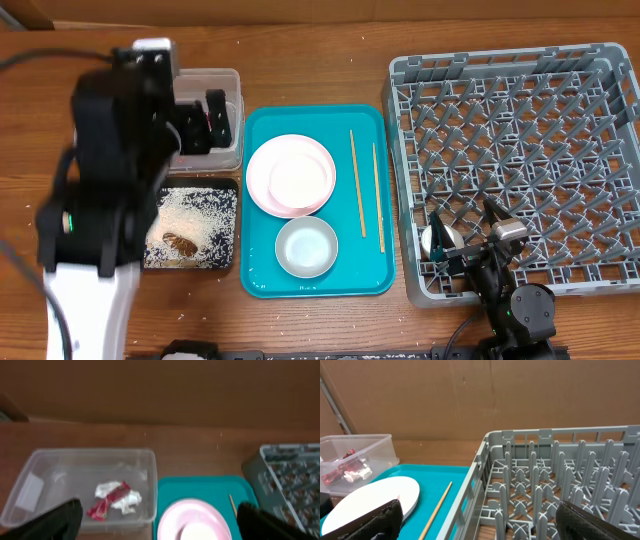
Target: Sort waste into correct bins and load items into the dishwasher
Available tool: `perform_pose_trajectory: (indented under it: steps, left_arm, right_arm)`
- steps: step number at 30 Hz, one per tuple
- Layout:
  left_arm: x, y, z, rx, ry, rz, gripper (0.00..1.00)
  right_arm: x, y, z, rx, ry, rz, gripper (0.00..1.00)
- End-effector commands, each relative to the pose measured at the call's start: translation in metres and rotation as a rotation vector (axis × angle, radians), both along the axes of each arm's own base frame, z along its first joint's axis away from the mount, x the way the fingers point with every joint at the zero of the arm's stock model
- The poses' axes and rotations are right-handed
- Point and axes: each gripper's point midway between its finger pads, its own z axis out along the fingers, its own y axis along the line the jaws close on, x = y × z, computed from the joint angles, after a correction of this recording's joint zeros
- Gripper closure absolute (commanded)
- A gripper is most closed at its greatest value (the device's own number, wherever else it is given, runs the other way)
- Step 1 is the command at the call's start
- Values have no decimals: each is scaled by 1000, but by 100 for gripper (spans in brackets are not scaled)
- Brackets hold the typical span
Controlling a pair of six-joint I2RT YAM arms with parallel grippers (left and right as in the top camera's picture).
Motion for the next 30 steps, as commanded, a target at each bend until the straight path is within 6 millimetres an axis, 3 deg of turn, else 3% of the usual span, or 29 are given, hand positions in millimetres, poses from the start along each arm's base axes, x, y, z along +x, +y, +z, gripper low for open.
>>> perform_pose_trajectory:
  steps: [1, 19, 24, 30]
  left_arm:
    - [-18, 8, -22, 58, -70, 0, 0]
    - [-103, 17, -91, 60, -462, 2, 0]
    - [-111, 18, -120, 58, -488, 5, 0]
    - [-106, 18, -147, 55, -522, 10, 0]
  right_arm:
    - [1, -2, -1, -5, -9, -12, 0]
    - [1, -2, -1, -5, -10, -12, 0]
    - [1, -2, -1, -5, -10, -12, 0]
    - [1, -2, -1, -5, -9, -12, 0]
